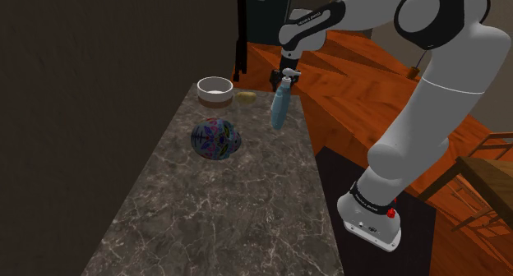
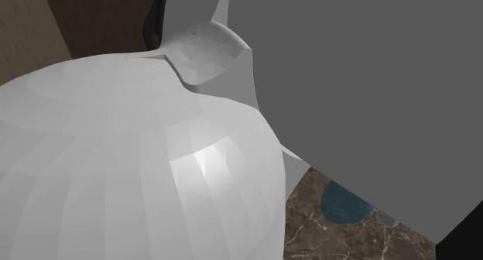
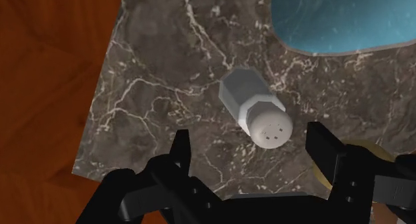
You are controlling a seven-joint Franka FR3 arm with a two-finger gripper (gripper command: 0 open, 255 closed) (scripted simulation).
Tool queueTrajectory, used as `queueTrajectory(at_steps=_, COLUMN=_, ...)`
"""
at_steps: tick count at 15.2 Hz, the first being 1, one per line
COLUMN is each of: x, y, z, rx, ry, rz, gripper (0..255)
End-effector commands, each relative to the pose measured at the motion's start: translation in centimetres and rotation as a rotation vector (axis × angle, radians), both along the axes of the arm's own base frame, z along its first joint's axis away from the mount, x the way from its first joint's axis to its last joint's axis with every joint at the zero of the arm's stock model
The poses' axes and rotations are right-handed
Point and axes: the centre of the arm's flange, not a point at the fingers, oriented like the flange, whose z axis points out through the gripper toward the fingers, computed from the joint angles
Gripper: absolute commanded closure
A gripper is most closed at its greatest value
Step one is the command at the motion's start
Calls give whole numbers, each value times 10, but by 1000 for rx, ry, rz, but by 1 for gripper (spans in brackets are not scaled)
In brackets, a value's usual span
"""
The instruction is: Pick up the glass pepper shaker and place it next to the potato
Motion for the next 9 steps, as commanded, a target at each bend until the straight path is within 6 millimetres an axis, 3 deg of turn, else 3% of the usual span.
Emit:
queueTrajectory(at_steps=1, x=0, y=0, z=0, rx=0, ry=0, rz=0, gripper=0)
queueTrajectory(at_steps=3, x=0, y=0, z=0, rx=0, ry=0, rz=0, gripper=0)
queueTrajectory(at_steps=7, x=0, y=-4, z=50, rx=0, ry=0, rz=0, gripper=0)
queueTrajectory(at_steps=9, x=0, y=-4, z=50, rx=0, ry=0, rz=0, gripper=0)
